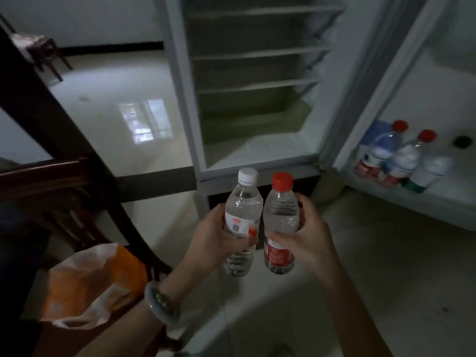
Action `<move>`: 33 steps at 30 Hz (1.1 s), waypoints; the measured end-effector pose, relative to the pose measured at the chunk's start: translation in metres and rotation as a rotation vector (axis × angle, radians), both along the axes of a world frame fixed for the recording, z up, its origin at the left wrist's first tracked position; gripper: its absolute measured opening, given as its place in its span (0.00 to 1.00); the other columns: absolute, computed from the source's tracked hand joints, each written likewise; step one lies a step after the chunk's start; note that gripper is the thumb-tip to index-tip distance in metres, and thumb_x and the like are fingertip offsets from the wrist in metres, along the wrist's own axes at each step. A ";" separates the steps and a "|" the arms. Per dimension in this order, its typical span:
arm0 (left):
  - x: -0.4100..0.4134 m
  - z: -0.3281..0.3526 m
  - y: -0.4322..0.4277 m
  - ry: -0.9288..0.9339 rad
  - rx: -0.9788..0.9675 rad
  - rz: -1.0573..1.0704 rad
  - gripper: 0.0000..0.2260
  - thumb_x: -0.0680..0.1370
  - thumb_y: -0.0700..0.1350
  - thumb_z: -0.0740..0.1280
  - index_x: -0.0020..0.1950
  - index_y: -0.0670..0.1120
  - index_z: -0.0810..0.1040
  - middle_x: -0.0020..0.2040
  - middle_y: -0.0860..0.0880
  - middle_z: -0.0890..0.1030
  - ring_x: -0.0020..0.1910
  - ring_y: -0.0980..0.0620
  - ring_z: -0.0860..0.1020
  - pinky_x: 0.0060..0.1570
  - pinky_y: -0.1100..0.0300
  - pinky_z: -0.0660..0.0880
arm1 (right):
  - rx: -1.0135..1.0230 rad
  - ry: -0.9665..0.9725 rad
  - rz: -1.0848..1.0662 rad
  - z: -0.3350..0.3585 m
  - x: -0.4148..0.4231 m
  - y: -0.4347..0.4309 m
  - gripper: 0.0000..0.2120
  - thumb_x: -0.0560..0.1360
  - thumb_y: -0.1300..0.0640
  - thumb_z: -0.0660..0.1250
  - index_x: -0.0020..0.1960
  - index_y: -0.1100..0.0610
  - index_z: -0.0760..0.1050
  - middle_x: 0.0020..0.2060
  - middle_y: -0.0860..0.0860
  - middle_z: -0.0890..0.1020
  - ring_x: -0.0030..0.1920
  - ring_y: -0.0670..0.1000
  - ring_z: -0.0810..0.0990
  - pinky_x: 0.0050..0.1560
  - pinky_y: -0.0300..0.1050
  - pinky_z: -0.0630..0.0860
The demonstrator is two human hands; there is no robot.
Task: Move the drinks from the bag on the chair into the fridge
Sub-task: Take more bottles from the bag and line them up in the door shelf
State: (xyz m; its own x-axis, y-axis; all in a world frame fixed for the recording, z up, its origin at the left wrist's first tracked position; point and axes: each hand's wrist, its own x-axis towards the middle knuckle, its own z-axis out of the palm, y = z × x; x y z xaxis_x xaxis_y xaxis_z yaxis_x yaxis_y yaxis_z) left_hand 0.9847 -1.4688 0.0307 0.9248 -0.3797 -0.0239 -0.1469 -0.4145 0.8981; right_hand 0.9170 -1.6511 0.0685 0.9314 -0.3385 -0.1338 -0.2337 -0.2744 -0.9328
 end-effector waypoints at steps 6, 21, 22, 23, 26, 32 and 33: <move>-0.020 -0.006 -0.135 0.016 -0.090 -0.061 0.25 0.58 0.58 0.77 0.52 0.54 0.76 0.45 0.55 0.84 0.44 0.58 0.82 0.48 0.50 0.80 | -0.044 -0.033 -0.152 0.006 -0.044 -0.129 0.26 0.61 0.60 0.78 0.48 0.37 0.71 0.43 0.40 0.82 0.45 0.37 0.79 0.44 0.39 0.74; -0.007 0.024 -0.395 0.028 -0.160 -0.328 0.26 0.59 0.49 0.81 0.53 0.59 0.76 0.46 0.58 0.83 0.46 0.60 0.82 0.49 0.54 0.80 | -0.081 -0.232 -0.658 0.030 -0.083 -0.337 0.28 0.62 0.60 0.78 0.53 0.40 0.70 0.43 0.42 0.80 0.43 0.42 0.80 0.45 0.47 0.78; -0.003 0.022 -0.413 0.015 -0.168 -0.340 0.26 0.59 0.50 0.81 0.53 0.57 0.77 0.47 0.56 0.83 0.46 0.58 0.82 0.50 0.52 0.80 | -0.108 -0.248 -0.677 0.032 -0.081 -0.351 0.29 0.61 0.60 0.78 0.55 0.41 0.70 0.43 0.41 0.79 0.43 0.41 0.80 0.44 0.44 0.77; 0.000 0.021 -0.430 -0.012 -0.170 -0.350 0.25 0.59 0.50 0.81 0.53 0.55 0.78 0.47 0.56 0.83 0.47 0.57 0.82 0.49 0.51 0.80 | -0.134 -0.252 -0.695 0.033 -0.079 -0.364 0.30 0.61 0.61 0.78 0.56 0.43 0.69 0.44 0.40 0.79 0.42 0.40 0.79 0.44 0.42 0.77; 0.007 0.022 -0.474 -0.090 -0.140 -0.361 0.23 0.61 0.55 0.79 0.51 0.56 0.76 0.43 0.61 0.81 0.43 0.62 0.80 0.45 0.61 0.78 | -0.215 -0.230 -0.766 0.034 -0.072 -0.400 0.29 0.63 0.59 0.78 0.56 0.43 0.66 0.45 0.38 0.76 0.42 0.38 0.77 0.45 0.43 0.75; 0.013 0.026 -0.550 -0.124 -0.063 -0.424 0.23 0.67 0.51 0.77 0.59 0.49 0.75 0.47 0.57 0.74 0.48 0.57 0.74 0.48 0.63 0.67 | -0.240 -0.156 -0.864 0.019 -0.052 -0.452 0.32 0.63 0.53 0.78 0.62 0.47 0.65 0.47 0.41 0.76 0.44 0.44 0.77 0.47 0.46 0.75; 0.013 0.023 -0.559 -0.123 -0.053 -0.431 0.23 0.68 0.51 0.77 0.59 0.50 0.74 0.47 0.57 0.74 0.47 0.57 0.73 0.47 0.64 0.66 | -0.248 -0.133 -0.878 0.016 -0.050 -0.458 0.33 0.63 0.53 0.78 0.63 0.48 0.65 0.45 0.40 0.76 0.42 0.41 0.77 0.46 0.46 0.76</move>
State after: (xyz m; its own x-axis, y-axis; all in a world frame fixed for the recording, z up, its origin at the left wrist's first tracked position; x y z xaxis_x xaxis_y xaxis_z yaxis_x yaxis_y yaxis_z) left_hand 0.9980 -2.0276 0.0538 0.6769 -0.7284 0.1059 -0.4030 -0.2464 0.8814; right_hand 0.8672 -2.1091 0.0848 0.3291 -0.9358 0.1261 -0.3479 -0.2443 -0.9051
